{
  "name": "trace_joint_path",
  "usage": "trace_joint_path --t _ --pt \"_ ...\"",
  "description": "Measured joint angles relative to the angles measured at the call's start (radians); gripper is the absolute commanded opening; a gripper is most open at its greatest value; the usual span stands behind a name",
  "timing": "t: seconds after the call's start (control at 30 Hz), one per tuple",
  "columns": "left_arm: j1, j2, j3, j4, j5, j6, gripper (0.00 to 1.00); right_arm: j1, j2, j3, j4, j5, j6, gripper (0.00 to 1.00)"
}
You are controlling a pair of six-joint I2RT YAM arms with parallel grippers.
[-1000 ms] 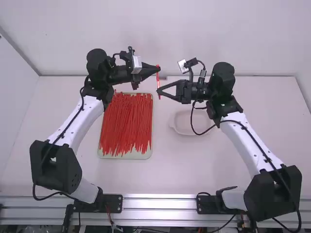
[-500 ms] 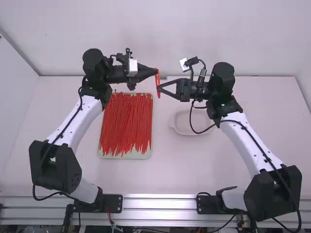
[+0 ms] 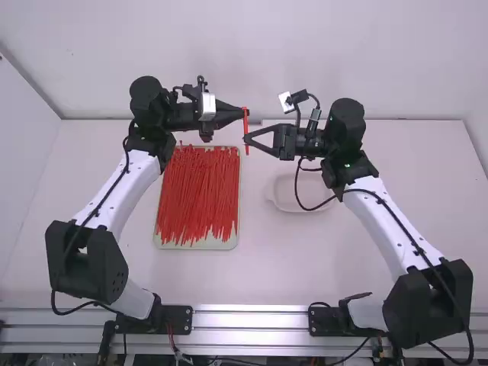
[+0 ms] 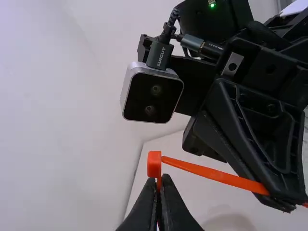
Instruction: Fasten the cable tie
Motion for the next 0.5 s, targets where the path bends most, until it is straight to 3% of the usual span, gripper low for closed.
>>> trace_joint_path --t 0.5 --pt "-0.006 0.0 0.0 0.018 0.0 0.0 0.02 0.0 0.0 0.0 0.0 -0.001 0.016 0.0"
